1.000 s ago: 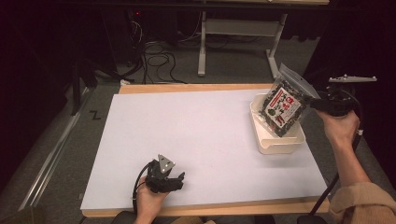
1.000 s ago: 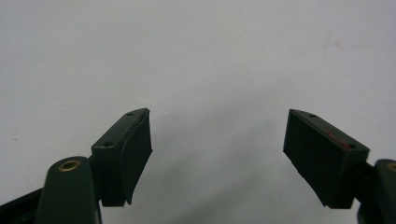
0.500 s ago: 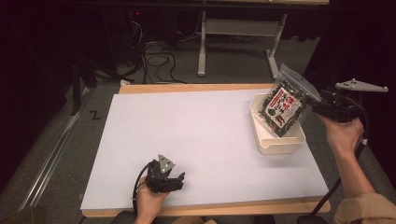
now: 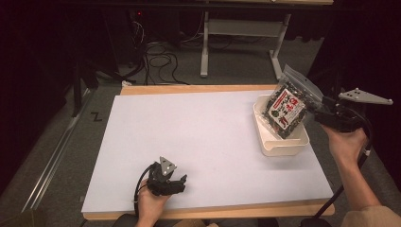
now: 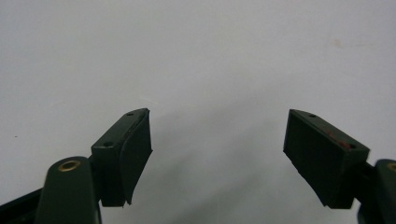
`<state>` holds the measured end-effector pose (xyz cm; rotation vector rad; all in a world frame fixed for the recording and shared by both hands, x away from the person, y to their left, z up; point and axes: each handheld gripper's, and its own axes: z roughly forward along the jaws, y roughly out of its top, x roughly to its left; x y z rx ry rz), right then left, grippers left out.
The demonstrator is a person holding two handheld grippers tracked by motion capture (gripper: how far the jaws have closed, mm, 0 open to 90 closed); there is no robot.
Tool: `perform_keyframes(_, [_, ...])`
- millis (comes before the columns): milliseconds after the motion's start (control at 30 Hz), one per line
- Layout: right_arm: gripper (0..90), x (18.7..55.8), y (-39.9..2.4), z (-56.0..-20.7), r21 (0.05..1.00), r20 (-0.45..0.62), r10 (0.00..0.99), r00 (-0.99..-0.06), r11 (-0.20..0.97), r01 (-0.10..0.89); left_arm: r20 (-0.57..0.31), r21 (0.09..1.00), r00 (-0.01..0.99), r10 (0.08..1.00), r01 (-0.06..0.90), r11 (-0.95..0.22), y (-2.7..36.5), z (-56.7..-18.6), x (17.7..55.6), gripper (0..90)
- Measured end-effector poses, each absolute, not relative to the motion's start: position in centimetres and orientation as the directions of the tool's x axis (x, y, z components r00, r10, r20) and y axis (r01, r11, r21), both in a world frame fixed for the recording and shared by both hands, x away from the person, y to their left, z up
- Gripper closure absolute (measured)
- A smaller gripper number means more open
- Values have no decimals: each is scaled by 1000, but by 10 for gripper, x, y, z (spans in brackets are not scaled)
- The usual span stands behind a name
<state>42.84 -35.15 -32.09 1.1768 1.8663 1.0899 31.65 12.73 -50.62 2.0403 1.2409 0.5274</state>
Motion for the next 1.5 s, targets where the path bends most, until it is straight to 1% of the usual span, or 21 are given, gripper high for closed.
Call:
perform_keyframes(200, [399,419,-343,-326,906,-118,906,-406,266,330,-5,726,467,884,610,-318,127,-506,316,239])
perform_keyframes(300, [401,416,-341,-327,906,-108,901,-420,263,332,-7,727,464,886,611,-314,127,-506,317,238])
perform_keyframes(400, [398,412,-336,-327,904,-124,892,-435,282,322,-6,727,467,884,609,-316,127,-506,317,239])
perform_keyframes(433, [363,409,-334,-328,905,-130,892,-432,284,315,-8,728,467,884,609,-315,127,-506,316,238])
perform_keyframes(533, [361,405,-332,-329,912,-129,891,-436,280,301,-7,729,466,885,608,-315,128,-506,316,239])
perform_keyframes(600, [344,403,-330,-331,914,-125,890,-439,276,298,-9,727,466,885,611,-315,128,-506,316,239])
perform_keyframes(633, [309,402,-329,-333,917,-118,889,-442,269,295,-9,727,466,885,610,-314,128,-506,316,239])
perform_keyframes(800, [326,399,-328,-334,916,-97,887,-451,257,308,-8,728,466,884,609,-315,127,-506,316,239])
perform_keyframes(933, [341,395,-328,-340,917,-97,893,-440,252,310,-8,728,463,886,610,-313,128,-505,316,239])
perform_keyframes(1000, [347,393,-328,-343,913,-81,894,-440,244,326,-7,729,463,886,609,-312,127,-506,316,239])
perform_keyframes(1200, [322,389,-327,-347,919,-58,887,-458,227,324,-7,728,463,886,610,-313,128,-506,316,239])
perform_keyframes(1367, [349,381,-322,-350,913,-78,883,-463,250,322,-5,726,465,885,611,-317,127,-506,316,239])
perform_keyframes(1467, [355,378,-321,-353,915,-60,877,-477,239,325,-5,729,464,886,608,-314,127,-506,316,239])
perform_keyframes(1500, [352,376,-320,-355,914,-34,875,-483,222,338,-6,730,463,886,608,-312,128,-506,316,239])
